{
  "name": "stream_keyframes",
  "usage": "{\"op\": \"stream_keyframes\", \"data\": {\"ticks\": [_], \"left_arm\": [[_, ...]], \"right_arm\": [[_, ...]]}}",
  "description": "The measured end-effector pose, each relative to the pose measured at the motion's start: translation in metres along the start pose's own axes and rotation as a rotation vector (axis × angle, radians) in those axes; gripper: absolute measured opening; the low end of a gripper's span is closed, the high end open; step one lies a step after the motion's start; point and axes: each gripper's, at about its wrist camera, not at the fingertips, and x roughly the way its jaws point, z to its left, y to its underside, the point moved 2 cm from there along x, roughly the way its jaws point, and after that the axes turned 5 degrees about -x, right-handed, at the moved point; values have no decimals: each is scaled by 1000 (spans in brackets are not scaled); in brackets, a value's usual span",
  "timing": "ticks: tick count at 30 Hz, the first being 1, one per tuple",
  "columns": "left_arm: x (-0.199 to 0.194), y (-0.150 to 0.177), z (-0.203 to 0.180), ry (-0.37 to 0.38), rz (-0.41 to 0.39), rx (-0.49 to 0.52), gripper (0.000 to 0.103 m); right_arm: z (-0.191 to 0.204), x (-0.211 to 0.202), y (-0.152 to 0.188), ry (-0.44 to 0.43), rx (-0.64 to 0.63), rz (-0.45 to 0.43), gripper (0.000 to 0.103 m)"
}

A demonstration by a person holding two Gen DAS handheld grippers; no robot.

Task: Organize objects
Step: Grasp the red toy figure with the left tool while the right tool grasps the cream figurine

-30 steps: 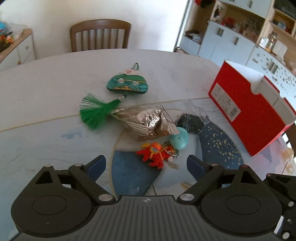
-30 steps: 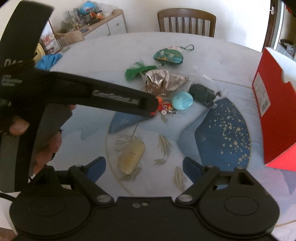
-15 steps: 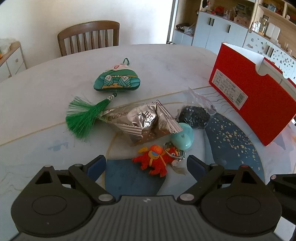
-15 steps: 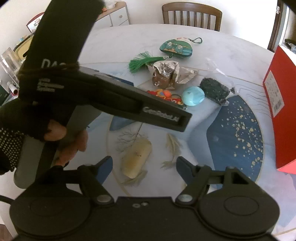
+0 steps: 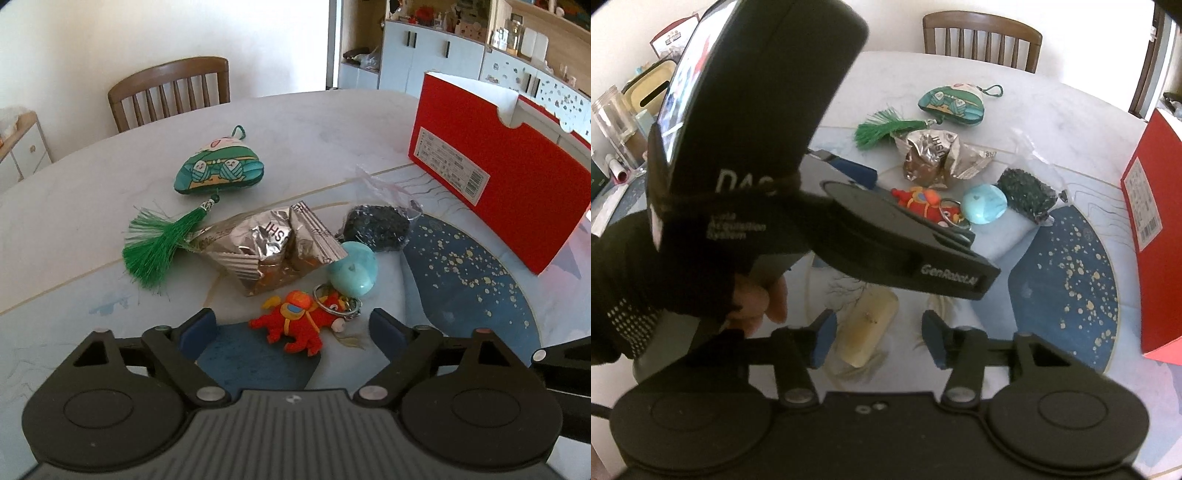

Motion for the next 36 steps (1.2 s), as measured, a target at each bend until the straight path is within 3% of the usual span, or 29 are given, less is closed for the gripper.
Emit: {"op": "stream_keyframes", "data": {"ticks": [4,8,11,18,36], "left_arm": [[-2,0,-1,2,-10,-1,77],[-5,-1,-2,3,-16,-2,59],[-6,-1,-2,-2,-14,1,54],[-9,-1,4,5,-5,-18,53],[-56,24,19,-5,11,-141,53]], "right_arm": [[1,0,0,-8,2,-1,42],[2,-1,-1,-19,1,1,35],[3,-1,-1,-35,-4,8,28],[0,-6,1,-31,-7,18,19],[-50,-59,37,37,148,-17,19]]}}
